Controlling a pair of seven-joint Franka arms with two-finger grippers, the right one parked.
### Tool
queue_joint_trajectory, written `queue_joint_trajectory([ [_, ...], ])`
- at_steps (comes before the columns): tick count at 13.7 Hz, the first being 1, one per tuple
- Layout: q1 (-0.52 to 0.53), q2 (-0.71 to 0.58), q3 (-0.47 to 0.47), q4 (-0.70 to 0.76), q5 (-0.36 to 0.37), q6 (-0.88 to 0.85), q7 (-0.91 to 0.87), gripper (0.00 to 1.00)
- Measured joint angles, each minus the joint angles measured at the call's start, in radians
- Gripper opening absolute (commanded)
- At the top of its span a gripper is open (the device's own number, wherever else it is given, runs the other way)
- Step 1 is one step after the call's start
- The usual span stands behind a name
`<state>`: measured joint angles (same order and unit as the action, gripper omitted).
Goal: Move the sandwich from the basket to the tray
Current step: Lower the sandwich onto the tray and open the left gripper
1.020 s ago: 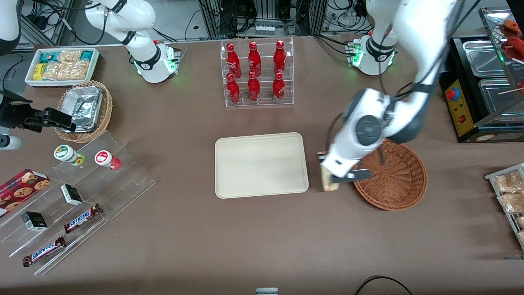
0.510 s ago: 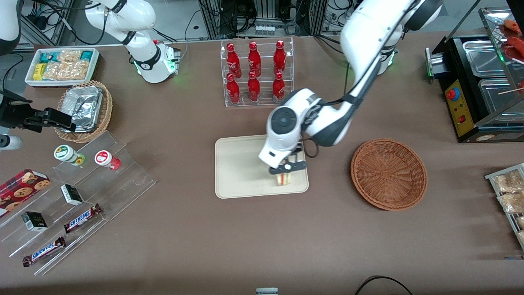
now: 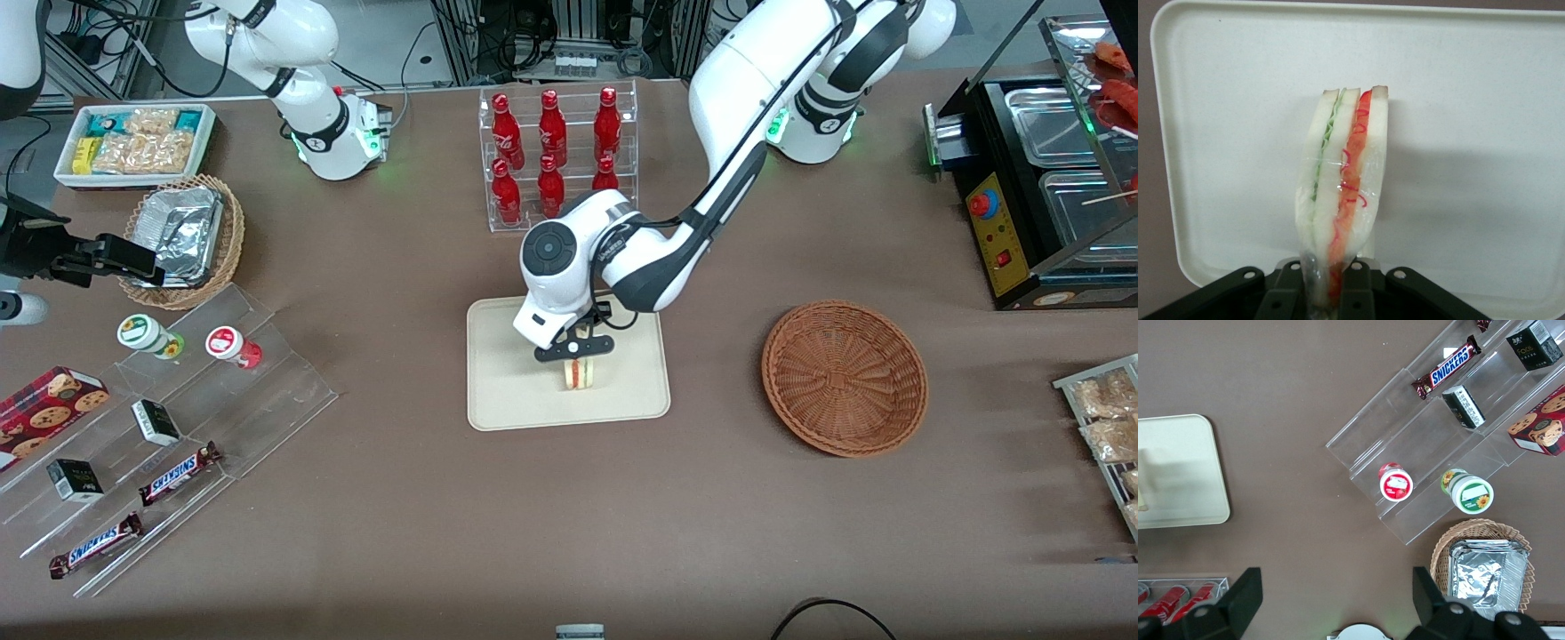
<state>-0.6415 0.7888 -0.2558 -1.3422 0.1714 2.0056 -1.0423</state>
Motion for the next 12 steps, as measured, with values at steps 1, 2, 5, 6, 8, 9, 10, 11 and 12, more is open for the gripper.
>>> queue_joint_trajectory([
  [1, -0.001, 0.011, 0.000, 0.012, 0.000, 0.000, -0.002, 0.00],
  [2, -0.001, 0.023, 0.000, 0.026, 0.000, -0.001, -0.004, 0.00],
  [5, -0.001, 0.043, 0.001, 0.049, 0.000, -0.009, -0.009, 0.00],
  [6, -0.001, 0.045, 0.001, 0.051, 0.000, -0.009, -0.016, 0.00],
  [8, -0.001, 0.053, 0.001, 0.057, 0.000, -0.009, -0.037, 0.00],
  [9, -0.001, 0.061, 0.001, 0.066, 0.000, -0.009, -0.048, 0.00],
  [10, -0.001, 0.069, 0.001, 0.073, 0.000, -0.009, -0.057, 0.00],
  [11, -0.001, 0.075, 0.001, 0.078, 0.000, -0.009, -0.061, 0.00],
  [12, -0.001, 0.079, 0.001, 0.082, 0.000, -0.009, -0.064, 0.22],
])
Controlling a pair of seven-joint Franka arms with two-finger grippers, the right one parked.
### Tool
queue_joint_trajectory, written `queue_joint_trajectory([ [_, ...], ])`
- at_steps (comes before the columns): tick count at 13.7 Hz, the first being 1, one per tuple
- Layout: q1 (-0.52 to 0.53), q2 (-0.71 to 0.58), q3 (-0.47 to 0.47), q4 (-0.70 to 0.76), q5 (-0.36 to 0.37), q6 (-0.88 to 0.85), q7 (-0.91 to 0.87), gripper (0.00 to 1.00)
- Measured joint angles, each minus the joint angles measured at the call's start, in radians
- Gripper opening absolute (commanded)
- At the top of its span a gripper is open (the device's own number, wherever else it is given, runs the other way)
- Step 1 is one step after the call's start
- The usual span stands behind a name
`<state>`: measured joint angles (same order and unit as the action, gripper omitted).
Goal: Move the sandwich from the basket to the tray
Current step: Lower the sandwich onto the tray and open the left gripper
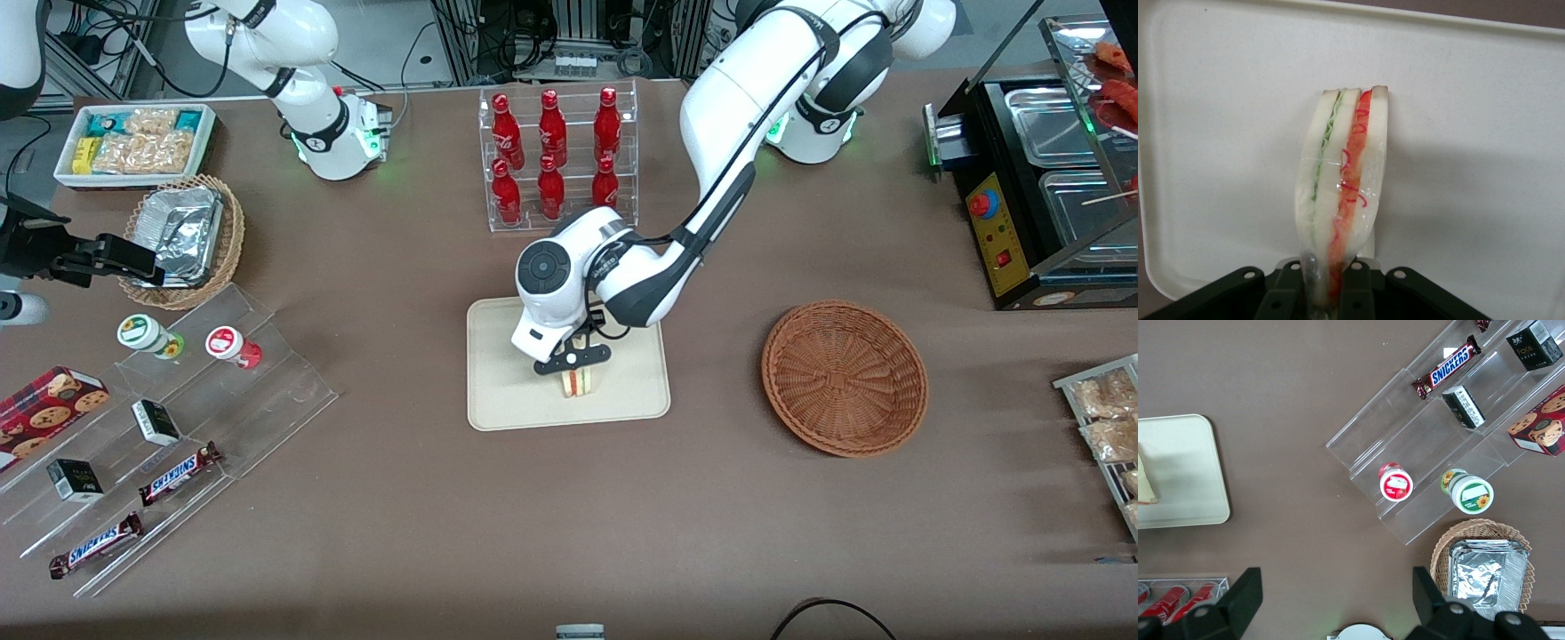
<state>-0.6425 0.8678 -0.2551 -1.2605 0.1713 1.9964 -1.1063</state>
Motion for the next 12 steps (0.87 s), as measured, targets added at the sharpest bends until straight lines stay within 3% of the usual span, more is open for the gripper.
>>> queue_joint_trajectory([
  [1, 0.000, 0.002, 0.000, 0.002, 0.000, 0.000, -0.002, 0.73],
  [2, 0.000, 0.004, 0.000, 0.004, 0.000, 0.000, -0.006, 1.00],
  [7, -0.001, 0.006, 0.000, 0.022, 0.000, -0.006, -0.019, 1.00],
  [12, 0.000, -0.004, -0.001, 0.130, 0.000, -0.133, -0.020, 1.00],
])
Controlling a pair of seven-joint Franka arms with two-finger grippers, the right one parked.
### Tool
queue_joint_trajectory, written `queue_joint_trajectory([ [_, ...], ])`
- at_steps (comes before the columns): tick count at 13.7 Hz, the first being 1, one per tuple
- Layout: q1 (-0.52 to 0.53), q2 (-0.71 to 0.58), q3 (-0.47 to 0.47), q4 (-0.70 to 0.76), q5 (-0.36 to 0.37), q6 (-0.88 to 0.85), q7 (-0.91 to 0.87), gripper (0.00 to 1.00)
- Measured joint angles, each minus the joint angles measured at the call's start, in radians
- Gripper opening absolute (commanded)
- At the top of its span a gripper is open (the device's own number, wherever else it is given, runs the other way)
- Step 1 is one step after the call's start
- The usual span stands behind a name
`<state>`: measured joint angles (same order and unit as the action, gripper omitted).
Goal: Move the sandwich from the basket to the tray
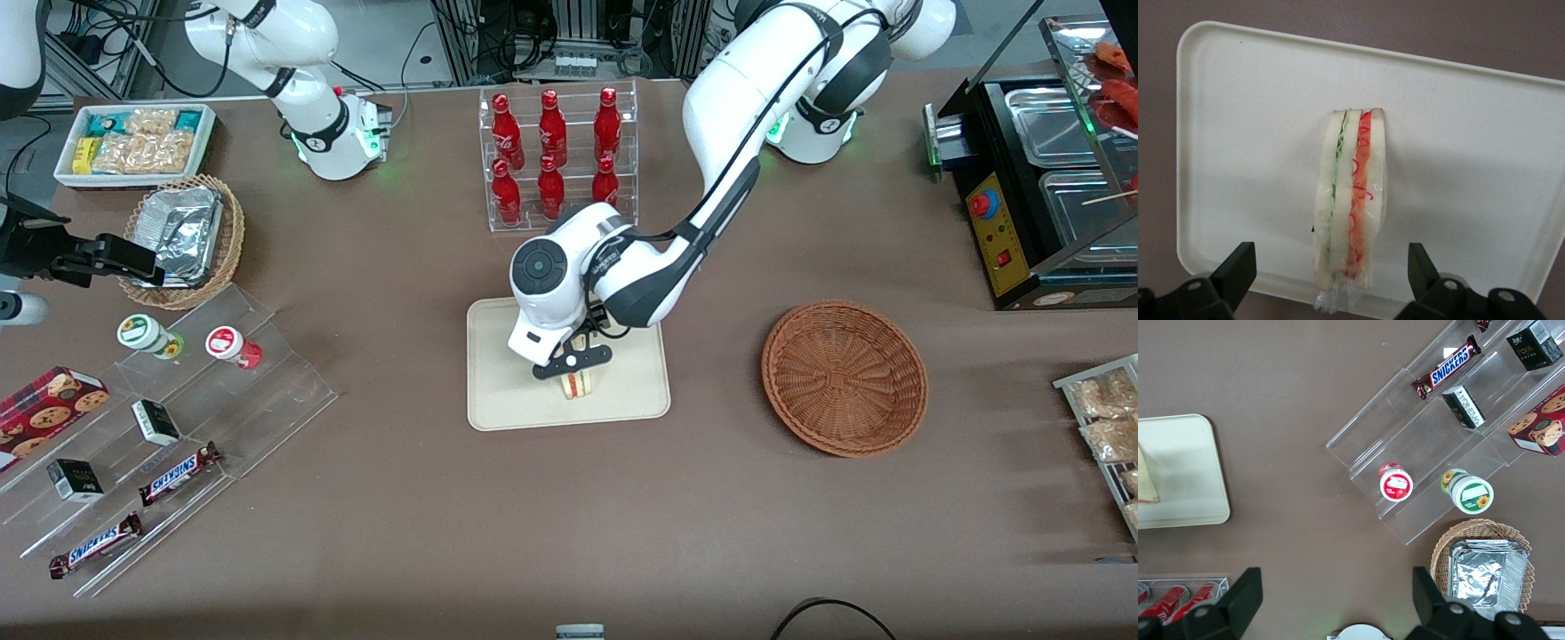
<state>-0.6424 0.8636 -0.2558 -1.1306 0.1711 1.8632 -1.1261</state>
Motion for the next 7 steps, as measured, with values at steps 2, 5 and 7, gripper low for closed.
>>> queue_joint_trajectory([
  [2, 0.000, -0.028, -0.002, 0.025, 0.000, -0.030, 0.000, 1.00],
  [5, 0.006, -0.091, 0.000, 0.029, 0.000, -0.082, 0.076, 1.00],
  [7, 0.044, -0.117, 0.004, 0.029, -0.006, -0.128, 0.192, 1.00],
])
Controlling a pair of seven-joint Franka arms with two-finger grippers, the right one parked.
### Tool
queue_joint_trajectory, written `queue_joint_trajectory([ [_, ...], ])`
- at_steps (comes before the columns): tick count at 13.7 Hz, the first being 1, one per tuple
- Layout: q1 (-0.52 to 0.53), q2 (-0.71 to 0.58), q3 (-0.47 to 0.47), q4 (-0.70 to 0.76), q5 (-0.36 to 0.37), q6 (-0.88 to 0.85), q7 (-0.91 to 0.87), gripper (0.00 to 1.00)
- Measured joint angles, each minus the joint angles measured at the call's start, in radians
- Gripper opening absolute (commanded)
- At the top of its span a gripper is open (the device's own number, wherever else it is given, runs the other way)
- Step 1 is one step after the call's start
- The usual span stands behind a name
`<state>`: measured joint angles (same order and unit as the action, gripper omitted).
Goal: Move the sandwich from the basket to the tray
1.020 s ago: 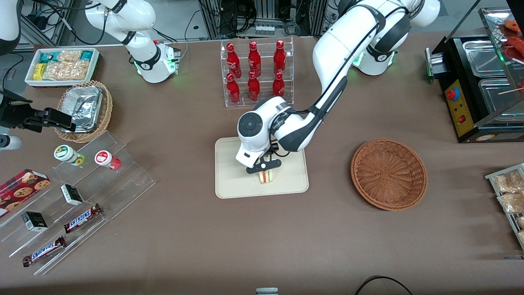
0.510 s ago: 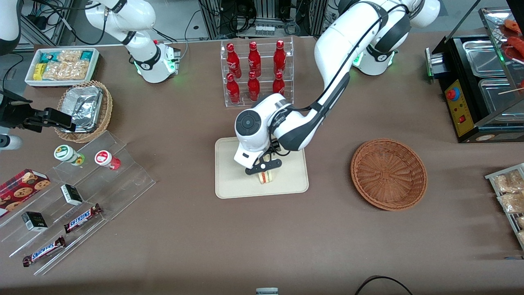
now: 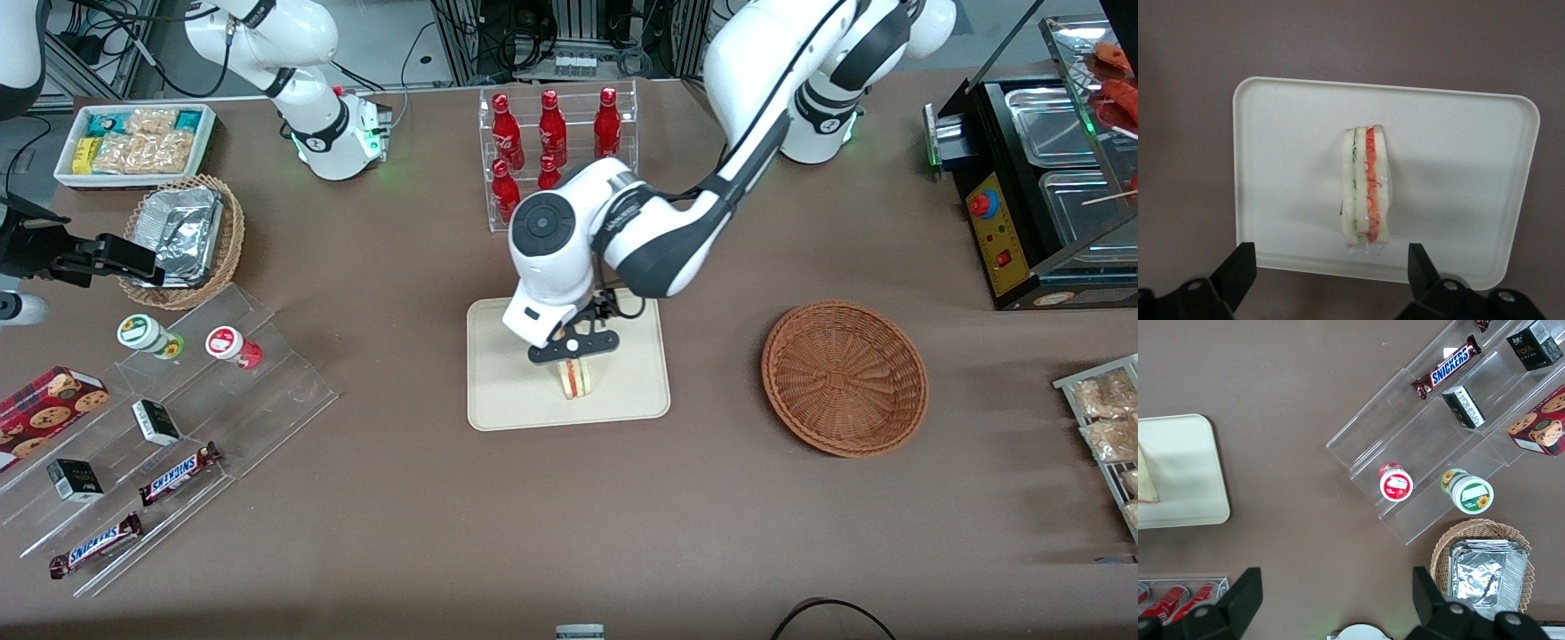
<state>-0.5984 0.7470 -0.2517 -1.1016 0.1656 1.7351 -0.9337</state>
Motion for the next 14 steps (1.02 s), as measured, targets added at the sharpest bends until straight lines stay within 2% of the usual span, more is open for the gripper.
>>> queue_joint_trajectory([
  [3, 0.111, -0.033, 0.002, -0.003, -0.009, -0.074, 0.258, 1.00],
  [5, 0.184, -0.077, 0.005, -0.038, -0.011, -0.087, 0.339, 1.00],
  [11, 0.374, -0.267, 0.005, -0.263, -0.013, -0.093, 0.643, 1.00],
  [14, 0.445, -0.346, 0.008, -0.327, -0.014, -0.136, 0.711, 1.00],
])
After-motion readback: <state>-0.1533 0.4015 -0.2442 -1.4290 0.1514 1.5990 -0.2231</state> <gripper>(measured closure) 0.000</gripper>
